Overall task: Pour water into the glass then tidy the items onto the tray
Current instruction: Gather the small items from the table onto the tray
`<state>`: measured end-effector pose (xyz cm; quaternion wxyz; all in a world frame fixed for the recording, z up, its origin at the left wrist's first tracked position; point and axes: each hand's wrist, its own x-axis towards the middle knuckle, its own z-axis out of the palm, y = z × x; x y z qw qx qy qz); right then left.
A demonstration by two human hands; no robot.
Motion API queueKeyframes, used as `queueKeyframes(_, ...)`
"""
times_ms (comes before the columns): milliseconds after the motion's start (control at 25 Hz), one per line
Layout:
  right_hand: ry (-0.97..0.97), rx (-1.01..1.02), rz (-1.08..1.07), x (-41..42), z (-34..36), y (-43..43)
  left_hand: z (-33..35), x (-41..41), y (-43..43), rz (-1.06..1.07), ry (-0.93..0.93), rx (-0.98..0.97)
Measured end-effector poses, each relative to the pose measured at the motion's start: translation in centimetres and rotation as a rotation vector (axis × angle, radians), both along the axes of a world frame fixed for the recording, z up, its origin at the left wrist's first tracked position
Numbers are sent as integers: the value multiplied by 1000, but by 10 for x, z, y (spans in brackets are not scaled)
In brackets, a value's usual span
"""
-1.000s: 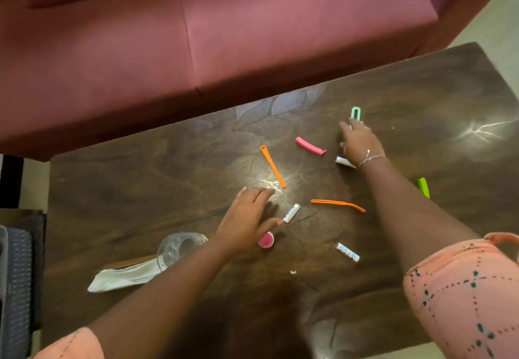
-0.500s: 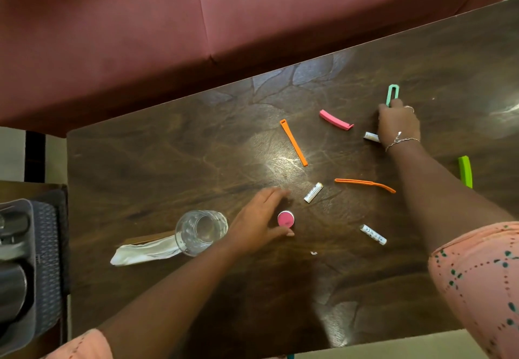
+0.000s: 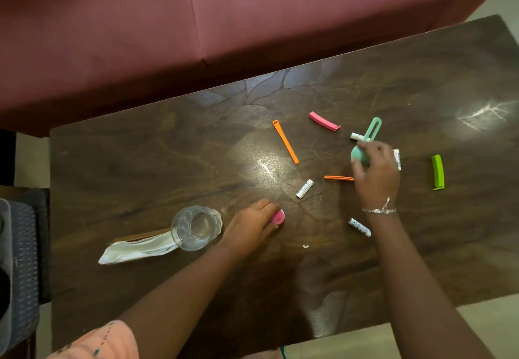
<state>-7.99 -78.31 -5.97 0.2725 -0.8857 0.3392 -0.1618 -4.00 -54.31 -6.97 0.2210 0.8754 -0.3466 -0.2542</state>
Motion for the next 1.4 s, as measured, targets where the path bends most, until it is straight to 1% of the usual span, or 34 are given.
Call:
queueKeyframes(160,-26,49,57,-24,18,62,30,-7,35,167,15,-175)
queueKeyframes(280,-34,54,110,-26,35,115,53,-9,77,284,26,-261)
queueKeyframes(440,-50,45,302,-9,60,203,78,-13,153,426,-24,-293)
queueKeyframes(680,-33,113,472,18,74,343,101,-14,283,612,-101,-326)
queueKeyframes(840,34,220,617,32,72,441,110,-15,378,721,-151,-244)
queueKeyframes(1040,114,234,855,42,65,553,103,-11,489,923,-253,-132)
queueKeyframes(1120,156,250,915,46,60,593,92,-10,524,979,-234,-54)
queueKeyframes(1240,255,244,1019,49,46,643,69,-9,552,1060,-160,32)
queueKeyframes(1400,440,69,1197,57,18,697,34,-7,572,1121,-37,212)
